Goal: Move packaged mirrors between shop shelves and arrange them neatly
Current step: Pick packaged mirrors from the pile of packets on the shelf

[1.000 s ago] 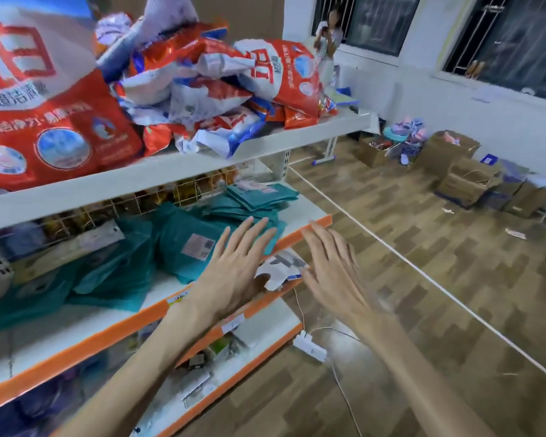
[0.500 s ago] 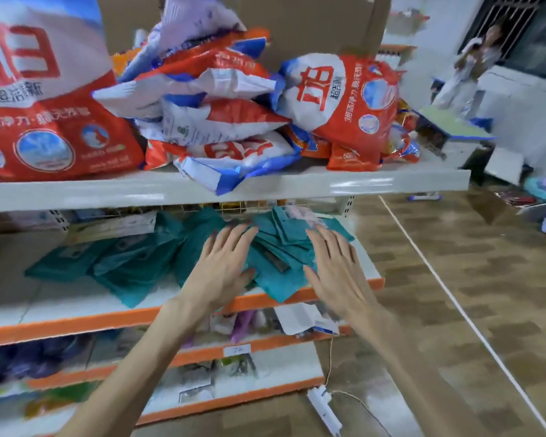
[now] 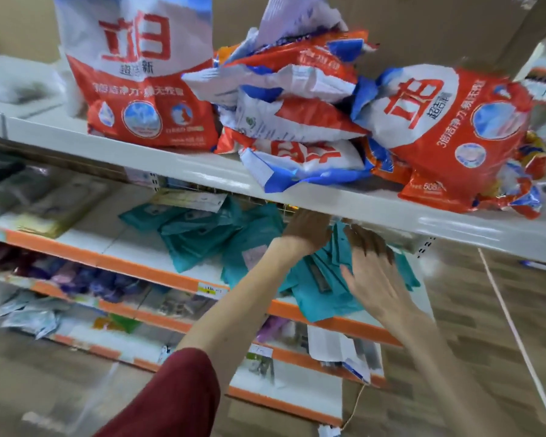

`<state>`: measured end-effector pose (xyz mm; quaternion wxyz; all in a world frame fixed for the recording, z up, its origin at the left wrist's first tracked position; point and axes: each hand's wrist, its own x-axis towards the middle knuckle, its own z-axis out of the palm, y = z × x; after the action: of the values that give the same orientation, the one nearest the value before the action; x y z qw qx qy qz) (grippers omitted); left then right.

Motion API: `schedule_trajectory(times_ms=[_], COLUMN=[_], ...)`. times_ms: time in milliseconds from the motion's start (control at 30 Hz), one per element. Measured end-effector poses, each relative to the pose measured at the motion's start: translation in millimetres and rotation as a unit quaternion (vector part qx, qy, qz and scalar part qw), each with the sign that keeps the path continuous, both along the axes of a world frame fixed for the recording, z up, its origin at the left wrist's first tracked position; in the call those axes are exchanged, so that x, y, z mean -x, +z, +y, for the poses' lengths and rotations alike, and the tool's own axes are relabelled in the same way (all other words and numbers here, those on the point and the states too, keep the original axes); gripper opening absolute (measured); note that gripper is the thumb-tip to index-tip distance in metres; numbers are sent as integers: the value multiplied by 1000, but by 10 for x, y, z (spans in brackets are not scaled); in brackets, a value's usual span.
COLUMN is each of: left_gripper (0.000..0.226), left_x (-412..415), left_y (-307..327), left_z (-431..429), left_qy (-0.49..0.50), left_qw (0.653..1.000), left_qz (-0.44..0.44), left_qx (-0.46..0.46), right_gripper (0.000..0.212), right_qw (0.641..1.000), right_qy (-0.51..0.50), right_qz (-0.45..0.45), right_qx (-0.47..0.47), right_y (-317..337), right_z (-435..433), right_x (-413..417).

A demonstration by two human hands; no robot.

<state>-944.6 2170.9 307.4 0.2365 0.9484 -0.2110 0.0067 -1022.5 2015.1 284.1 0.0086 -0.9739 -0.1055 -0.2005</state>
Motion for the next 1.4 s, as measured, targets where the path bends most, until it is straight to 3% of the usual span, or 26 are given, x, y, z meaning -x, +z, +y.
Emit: schedule_trajectory(times_ms=[133,267,533,633,867,967,1267,1400], left_gripper=[67,77,74,65,71,70,69,70], left_x=[-131,-160,-260,-221,-222,-243,-334,-339], left_y=[-234,-535,-1015,-1267,-1718,-1879,-1902,-1888], left_z=[109,411,1020,1179,1158,1071,773,715], left_qy=[-24,-56,-116,-120,-131,-134,-129,-123], left_qw=[995,994,977,976,977,977,984,985], left_qz=[-51,-68,-154,-146,-140,-138,-86,-73], left_qx=[-78,-70,-95,-108,-96,-92,-91,-91], right_gripper=[68,73,72,72,61,67,78,72], right_qw=[999,998,996,991,981,976,973,973], right_qy=[-25,-43,-80,-105,-156,-171,-153,-139], right_qz=[16,38,44,84,116,134,172,177], right_qx=[13,7,5,5,-16,-11,-15,-49], right_y=[-141,-324,-666,-870,-1196,-1278,-1441,-1515], right_z=[-80,-142,-158,-181,-429,-522,-846,-849], right_x=[-34,-108,-294,-291,-474,-534,-795,-881])
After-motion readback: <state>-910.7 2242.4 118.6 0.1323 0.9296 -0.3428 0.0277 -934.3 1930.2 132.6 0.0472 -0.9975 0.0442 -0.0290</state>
